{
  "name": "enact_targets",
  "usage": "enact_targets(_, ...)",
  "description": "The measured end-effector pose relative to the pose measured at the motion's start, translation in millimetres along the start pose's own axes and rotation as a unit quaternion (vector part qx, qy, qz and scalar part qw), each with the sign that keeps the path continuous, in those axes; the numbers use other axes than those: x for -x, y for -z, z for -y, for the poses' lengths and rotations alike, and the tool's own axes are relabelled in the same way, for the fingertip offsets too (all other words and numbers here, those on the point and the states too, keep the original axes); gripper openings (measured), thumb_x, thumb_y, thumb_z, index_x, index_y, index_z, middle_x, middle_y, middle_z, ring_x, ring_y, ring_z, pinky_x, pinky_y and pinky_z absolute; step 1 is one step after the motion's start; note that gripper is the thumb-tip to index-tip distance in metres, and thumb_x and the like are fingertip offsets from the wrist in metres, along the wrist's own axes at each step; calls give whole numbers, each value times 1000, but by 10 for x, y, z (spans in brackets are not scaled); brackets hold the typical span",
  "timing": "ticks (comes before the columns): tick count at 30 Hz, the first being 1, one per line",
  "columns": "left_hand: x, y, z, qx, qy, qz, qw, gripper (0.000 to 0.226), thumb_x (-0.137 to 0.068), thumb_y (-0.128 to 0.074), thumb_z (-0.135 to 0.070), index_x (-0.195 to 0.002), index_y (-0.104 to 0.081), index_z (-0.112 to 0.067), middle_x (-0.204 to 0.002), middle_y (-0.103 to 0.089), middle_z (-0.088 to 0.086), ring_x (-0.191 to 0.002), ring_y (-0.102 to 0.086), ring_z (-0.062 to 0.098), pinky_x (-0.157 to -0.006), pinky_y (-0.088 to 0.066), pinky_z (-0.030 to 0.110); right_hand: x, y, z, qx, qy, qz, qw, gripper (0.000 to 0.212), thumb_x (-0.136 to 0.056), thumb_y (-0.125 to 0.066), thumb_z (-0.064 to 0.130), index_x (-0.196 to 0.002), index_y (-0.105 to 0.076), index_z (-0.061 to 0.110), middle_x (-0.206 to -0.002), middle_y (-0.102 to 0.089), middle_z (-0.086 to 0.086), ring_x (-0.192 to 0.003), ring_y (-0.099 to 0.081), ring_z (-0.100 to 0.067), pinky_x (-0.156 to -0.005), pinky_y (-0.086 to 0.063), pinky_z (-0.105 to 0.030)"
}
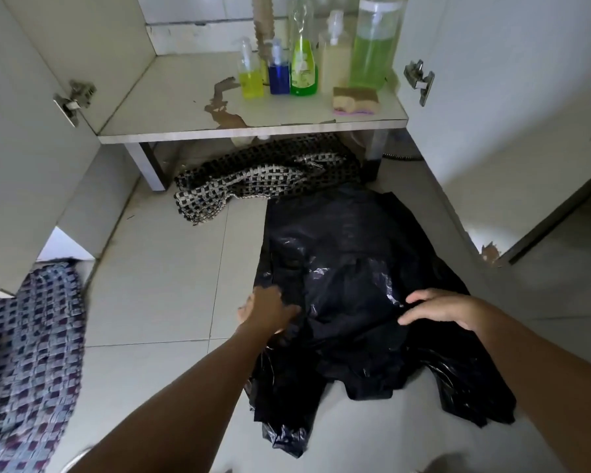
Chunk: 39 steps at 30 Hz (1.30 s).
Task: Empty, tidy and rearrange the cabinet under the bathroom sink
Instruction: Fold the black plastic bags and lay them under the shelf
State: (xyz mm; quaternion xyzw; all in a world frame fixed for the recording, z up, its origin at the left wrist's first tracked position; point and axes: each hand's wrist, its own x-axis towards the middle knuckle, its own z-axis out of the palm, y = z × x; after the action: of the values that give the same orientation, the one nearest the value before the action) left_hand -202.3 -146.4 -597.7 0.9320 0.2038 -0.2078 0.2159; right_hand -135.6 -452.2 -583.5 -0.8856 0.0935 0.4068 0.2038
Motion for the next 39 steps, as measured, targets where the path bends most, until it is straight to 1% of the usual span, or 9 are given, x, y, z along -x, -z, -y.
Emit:
enact_targets(2,-56,-4,101,57,82,-61,993,76,-74,-73,-50,-133,-41,-14,-134,-44,13,-124,-46,33,-99,-41,47,-119,21,-155,-99,4,-125,987,57,-69,-75,51,-114,-59,20,-118,-57,-3,-109,-57,-23,-92,-44,-32)
enact_targets(4,-80,-47,242,117,157,-35,980,97,-70,-78,-50,-141,-28,-7,-139,-40,19,-127,-43,37,-102,-41,48,-244,29,-330,-117,-45,-215,968,82,-60,-73,66,-121,-52,16,-122,-57,-11,-106,-60,-31,-94,-49,-42)
enact_targets(8,-82,-184,419,218,207,37,953,106,-62,-83,-51,-139,-34,2,-128,-54,19,-116,-54,34,-94,-49,40,-518,-181,-682,-89,-149,-178,969,134,-32,-77,77,-136,-35,5,-128,-50,-19,-114,-54,-37,-97,-48,-47)
enact_targets(13,-102,-409,449,343,190,90,915,98,-30,-90,-48,-112,-61,-2,-103,-69,13,-92,-67,30,-87,-56,40,-411,-252,-579,-145,-151,-195,958,94,-62,-85,44,-129,-38,-2,-124,-52,-22,-114,-54,-40,-93,-47,-42)
enact_targets(18,72,-378,378,411,167,113,889,48,-64,-84,-12,-105,-67,6,-89,-71,15,-77,-69,28,-68,-57,33,-369,-269,-503,-184,-102,-135,968,40,-77,-76,21,-109,-64,0,-101,-65,-18,-92,-62,-35,-78,-52,-36)
enact_targets(21,72,-218,481,411,170,104,890,38,-71,-77,-2,-105,-64,7,-81,-66,13,-70,-64,25,-58,-50,26,-283,-253,-326,-202,-70,-104,971,36,-76,-76,14,-106,-64,-2,-96,-66,-16,-88,-63,-33,-83,-53,-39)
enact_targets(28,192,273,906,401,202,85,889,13,-75,-73,2,-80,-61,3,-69,-60,14,-57,-58,24,-33,-45,20,114,-197,331,-220,-9,-55,974,21,-74,-74,15,-92,-66,7,-85,-69,-15,-75,-66,-28,-61,-49,-28)
enact_targets(35,390,331,1159,397,210,106,887,11,-75,-65,-3,-69,-57,-2,-65,-56,13,-55,-55,26,-56,-48,30,357,-469,406,-220,1,-58,974,36,-76,-76,17,-107,-65,4,-102,-68,-18,-89,-65,-30,-78,-51,-34)
enact_targets(39,493,307,1183,368,220,172,887,7,-78,-61,-8,-78,-59,0,-71,-60,16,-61,-60,30,-68,-54,38,442,-535,335,-197,-7,-65,978,42,-72,-79,14,-110,-65,1,-101,-69,-18,-92,-66,-30,-82,-52,-34)
